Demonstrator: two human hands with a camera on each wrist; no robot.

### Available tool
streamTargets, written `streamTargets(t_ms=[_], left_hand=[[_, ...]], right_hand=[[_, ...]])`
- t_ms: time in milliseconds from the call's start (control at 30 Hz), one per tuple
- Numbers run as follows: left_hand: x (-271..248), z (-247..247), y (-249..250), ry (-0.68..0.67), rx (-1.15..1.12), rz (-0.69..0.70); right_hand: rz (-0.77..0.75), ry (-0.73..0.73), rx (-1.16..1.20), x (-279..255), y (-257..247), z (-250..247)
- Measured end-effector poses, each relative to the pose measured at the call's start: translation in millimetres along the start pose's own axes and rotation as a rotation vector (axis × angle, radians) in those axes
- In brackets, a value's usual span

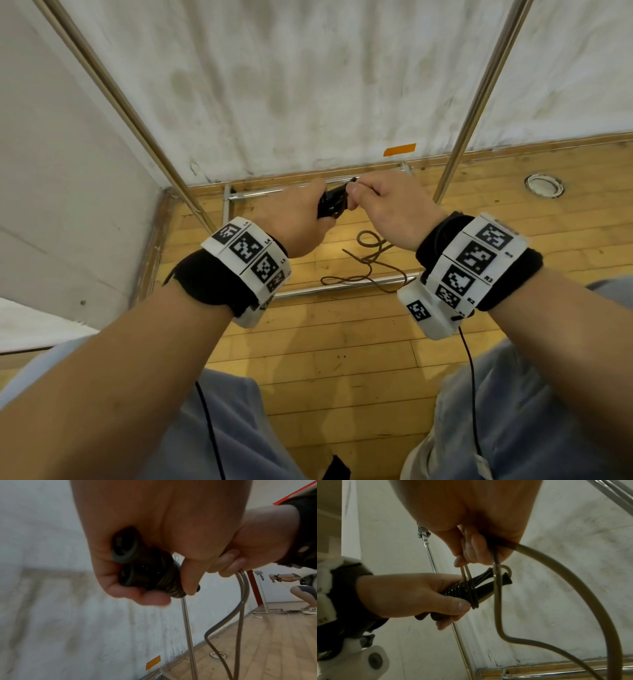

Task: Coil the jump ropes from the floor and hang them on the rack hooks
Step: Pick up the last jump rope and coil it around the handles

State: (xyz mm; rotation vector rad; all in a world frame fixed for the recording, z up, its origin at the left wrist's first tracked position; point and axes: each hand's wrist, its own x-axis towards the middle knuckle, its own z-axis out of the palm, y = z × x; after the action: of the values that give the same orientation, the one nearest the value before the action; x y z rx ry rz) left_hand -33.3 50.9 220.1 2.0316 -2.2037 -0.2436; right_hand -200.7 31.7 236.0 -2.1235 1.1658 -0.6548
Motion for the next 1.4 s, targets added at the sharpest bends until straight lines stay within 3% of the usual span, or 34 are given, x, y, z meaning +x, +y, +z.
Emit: streamTargets(t_ms=[267,467,700,800,900,1000,1100,1267,1400], left_hand=[[-3.4,-2.4,16.5,0.056,0.068,0.082],[-5.6,-3.4,18.4,0.078,0.092,0.177],[-11.7,-10.8,18.3,0.039,-0.066,0.299],[-16.2,-14.4,22.8,0.064,-0.177,0.340],[-19.9,-19.1,23.1,0.119,-0.260,0.321],[-21.5,-22.2,20.3,0.170,-0.342,0.248],[-18.1,-24.1,17.6,0.228,-0.434,0.153],[-12.8,-30.6,14.6,0.314,-0.579,0.075],[-12.1,-29.4,14.8,0.331,-0.588,0.065]], right_hand=[[-0.019,0.131,-0.161,5.3,6.6,-6.0],[0.066,0.159,-0.204,9.4,13.1,-12.5],[0.213,0.015,0.063,16.4,22.7,-27.1],[0.216,-0.024,0.336,15.5,25.3,-29.6],[0.188,-0.035,0.606,11.8,28.6,-16.5],[0.188,0.022,0.682,9.4,27.1,-0.7],[0.145,0.093,0.571,8.1,19.6,9.4],[-0.087,0.225,0.238,4.0,6.2,23.2],[-0.107,0.228,-0.017,5.6,10.4,21.6]])
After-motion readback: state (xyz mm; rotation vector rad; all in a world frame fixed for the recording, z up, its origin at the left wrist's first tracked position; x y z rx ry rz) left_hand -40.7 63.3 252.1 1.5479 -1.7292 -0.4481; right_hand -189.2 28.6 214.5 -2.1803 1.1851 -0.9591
